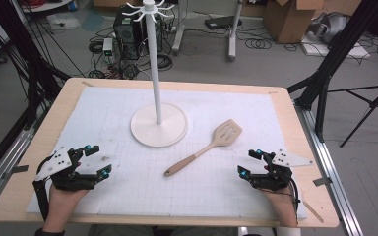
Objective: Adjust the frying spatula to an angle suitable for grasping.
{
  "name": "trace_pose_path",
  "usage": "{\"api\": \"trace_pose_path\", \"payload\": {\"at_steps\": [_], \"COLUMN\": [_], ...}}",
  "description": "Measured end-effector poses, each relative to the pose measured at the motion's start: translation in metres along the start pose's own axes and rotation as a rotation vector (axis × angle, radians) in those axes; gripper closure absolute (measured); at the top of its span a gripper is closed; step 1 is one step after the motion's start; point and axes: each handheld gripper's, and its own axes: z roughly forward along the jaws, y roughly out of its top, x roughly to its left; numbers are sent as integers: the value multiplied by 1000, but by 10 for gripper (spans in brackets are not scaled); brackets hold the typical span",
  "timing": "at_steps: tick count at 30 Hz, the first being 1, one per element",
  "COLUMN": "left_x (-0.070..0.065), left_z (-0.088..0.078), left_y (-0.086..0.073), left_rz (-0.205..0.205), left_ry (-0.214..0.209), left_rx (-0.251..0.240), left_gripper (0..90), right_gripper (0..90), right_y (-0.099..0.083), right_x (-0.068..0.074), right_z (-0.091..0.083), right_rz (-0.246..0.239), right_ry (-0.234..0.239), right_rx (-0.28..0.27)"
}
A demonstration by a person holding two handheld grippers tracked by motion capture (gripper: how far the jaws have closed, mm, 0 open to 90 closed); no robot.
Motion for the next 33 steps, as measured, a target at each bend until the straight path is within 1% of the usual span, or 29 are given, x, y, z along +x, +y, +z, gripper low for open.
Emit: {"api": "trace_pose_path", "payload": {"at_steps": [4, 6, 11, 12, 14, 17, 18, 19, 20, 21, 23, 27, 28, 30, 31, 33], "left_x": [-2, -2, -3, -3, -4, -6, -8, -10, -16, -16, -21, -31, -36, -37, -39, -43], "left_z": [3, 3, 2, 3, 4, 7, 8, 9, 13, 13, 18, 29, 35, 37, 40, 50], "left_y": [1, 1, 2, 2, 3, 5, 7, 9, 12, 12, 15, 21, 25, 27, 28, 32], "left_rz": [12, 11, 13, 13, 16, 18, 22, 25, 36, 36, 49, 55, 47, 45, 41, 7], "left_ry": [-9, -9, -12, -11, -18, -18, -22, -32, -42, -42, -48, -79, -94, -98, -106, -142], "left_rx": [8, 6, -1, -1, 0, 2, -5, -9, -11, -11, -4, -6, -3, -1, -4, -22], "left_gripper": [184, 184, 183, 184, 184, 189, 189, 191, 208, 208, 209, 218, 218, 219, 219, 218], "right_gripper": [217, 217, 224, 227, 230, 232, 232, 234, 236, 236, 236, 236, 237, 237, 236, 237], "right_y": [-1, -1, 0, 0, 0, -1, -1, -1, -1, -1, -1, 0, 0, 0, 0, 0], "right_x": [-2, -3, -2, -1, -1, -1, -1, 0, 1, 1, 1, 0, 0, 0, -1, -1], "right_z": [0, 0, -2, -2, -1, -2, -2, -3, -4, -4, -7, -8, -8, -8, -8, -8], "right_rz": [2, 2, 6, 13, 7, 5, 5, 6, 10, 10, 9, 16, 14, 14, 12, 23], "right_ry": [-2, -8, -7, -9, -11, -11, -11, -12, -19, -19, -21, -27, -31, -32, -36, -37], "right_rx": [0, 2, -9, -7, -3, -1, -1, 0, -2, -2, -18, -29, -28, -27, -29, -28]}}
